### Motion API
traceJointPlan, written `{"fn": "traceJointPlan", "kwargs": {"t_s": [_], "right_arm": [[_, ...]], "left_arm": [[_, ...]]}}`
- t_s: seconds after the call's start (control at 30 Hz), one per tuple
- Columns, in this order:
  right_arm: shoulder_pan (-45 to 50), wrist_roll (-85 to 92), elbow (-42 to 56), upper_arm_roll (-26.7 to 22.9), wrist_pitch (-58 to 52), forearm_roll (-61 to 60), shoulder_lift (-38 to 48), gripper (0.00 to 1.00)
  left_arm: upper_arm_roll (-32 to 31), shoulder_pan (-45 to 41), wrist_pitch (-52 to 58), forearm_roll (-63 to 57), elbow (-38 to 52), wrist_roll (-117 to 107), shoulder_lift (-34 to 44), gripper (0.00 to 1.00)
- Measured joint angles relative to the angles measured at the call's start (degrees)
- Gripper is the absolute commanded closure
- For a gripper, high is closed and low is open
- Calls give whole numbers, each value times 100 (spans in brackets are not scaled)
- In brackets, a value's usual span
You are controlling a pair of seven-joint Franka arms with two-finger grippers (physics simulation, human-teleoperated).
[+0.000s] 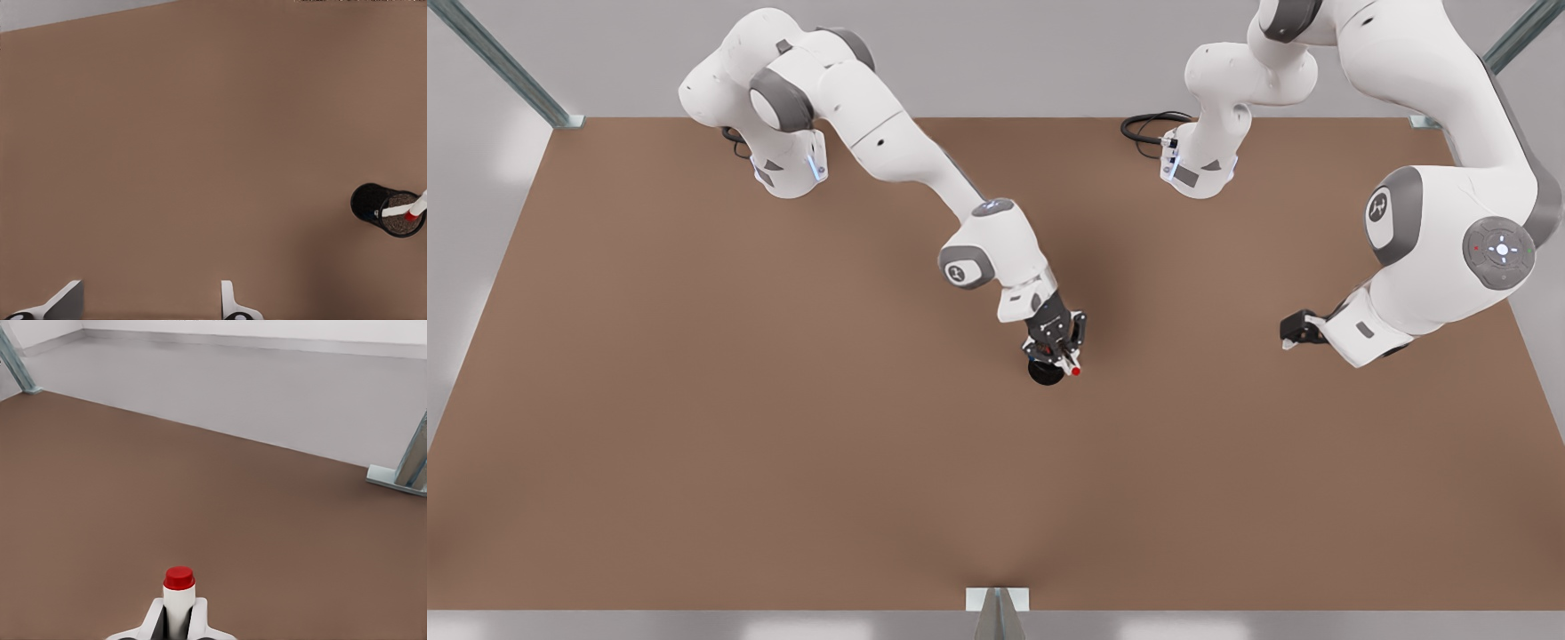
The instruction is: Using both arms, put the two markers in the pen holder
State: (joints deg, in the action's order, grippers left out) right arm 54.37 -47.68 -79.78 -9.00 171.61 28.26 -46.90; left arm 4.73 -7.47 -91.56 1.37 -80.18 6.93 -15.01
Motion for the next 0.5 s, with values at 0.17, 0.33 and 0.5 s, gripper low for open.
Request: {"fn": "traceJointPlan", "kwargs": {"t_s": [0.17,0.33,0.5], "right_arm": [[-19,-145,-34,4,164,397,-16,0],[-53,-250,-40,4,220,505,4,0],[-237,-278,-80,80,-351,527,742,0]], "left_arm": [[1,0,-34,4,0,-195,0,0],[0,0,-52,6,0,-343,0,0],[-7,-24,-45,13,0,-462,6,0]]}}
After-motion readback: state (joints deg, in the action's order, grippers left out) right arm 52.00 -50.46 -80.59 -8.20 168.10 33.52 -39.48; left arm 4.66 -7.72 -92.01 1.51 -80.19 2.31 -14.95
